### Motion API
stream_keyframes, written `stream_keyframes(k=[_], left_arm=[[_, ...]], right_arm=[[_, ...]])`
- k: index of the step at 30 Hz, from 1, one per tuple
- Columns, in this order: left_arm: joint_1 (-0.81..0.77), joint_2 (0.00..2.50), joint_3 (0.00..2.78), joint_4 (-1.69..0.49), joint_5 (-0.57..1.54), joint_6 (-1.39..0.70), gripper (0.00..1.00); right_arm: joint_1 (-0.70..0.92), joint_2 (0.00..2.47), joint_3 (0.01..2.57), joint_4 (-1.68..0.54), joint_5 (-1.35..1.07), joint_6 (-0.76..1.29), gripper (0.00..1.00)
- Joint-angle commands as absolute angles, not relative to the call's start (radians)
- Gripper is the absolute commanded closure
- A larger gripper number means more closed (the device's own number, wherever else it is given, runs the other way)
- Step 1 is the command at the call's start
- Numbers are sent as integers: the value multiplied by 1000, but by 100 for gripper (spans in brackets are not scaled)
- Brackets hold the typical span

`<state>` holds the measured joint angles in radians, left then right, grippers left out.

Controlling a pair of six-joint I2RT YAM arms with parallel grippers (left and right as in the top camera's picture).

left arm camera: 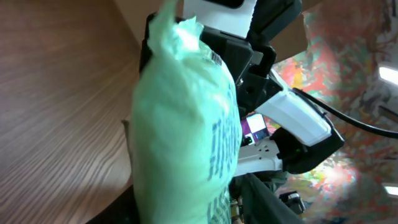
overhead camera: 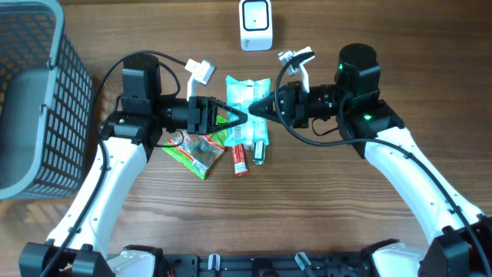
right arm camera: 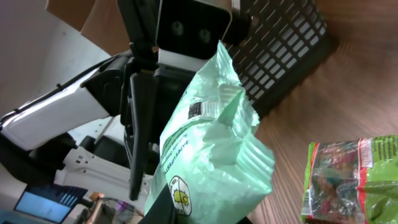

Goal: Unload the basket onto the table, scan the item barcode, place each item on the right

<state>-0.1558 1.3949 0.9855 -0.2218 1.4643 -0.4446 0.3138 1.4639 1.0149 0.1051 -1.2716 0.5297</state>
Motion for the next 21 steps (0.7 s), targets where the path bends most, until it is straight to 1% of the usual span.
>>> stream_keyframes(k=[1,2,3,4,5,6,7,8,11,14,16,18,20,21], left_arm=[[-159,1386,993,-233,1499,-398,78],[-159,1386,993,-233,1499,-398,88],[-159,1386,993,-233,1499,-398,89],[-159,1386,993,-232,1498,-396,77],[-159,1386,993,-232,1497,-395,59],[-159,1386,993,-228,1496,-395,30],[-159,1386,993,-224,1479,-395,19],[-159,1386,993,-221,1458,-395,11],[-148,1386,993,-216,1320,-396,5],[-112,1386,993,-218,1193,-395,4],[-88,1386,993,-226,1126,-395,4],[-65,1386,993,-266,1036,-394,4],[-60,1386,993,-324,956,-332,3],[-60,1386,993,-367,889,-298,3]], right_arm=[[306,1457,1008,116,-1181,513,94],[302,1457,1008,115,-1181,512,94],[297,1457,1008,115,-1181,512,94],[292,1457,1008,116,-1182,512,94],[287,1457,1008,116,-1182,512,94],[282,1457,1008,115,-1182,512,94],[276,1457,1008,115,-1182,511,94],[274,1457,1008,115,-1182,511,94],[273,1457,1008,110,-1172,491,94],[273,1457,1008,64,-1110,449,94],[273,1457,1008,-2,-1031,397,95],[273,1457,1008,-148,-849,268,96],[273,1457,1010,-235,-743,172,96],[273,1455,1016,-264,-729,155,96]])
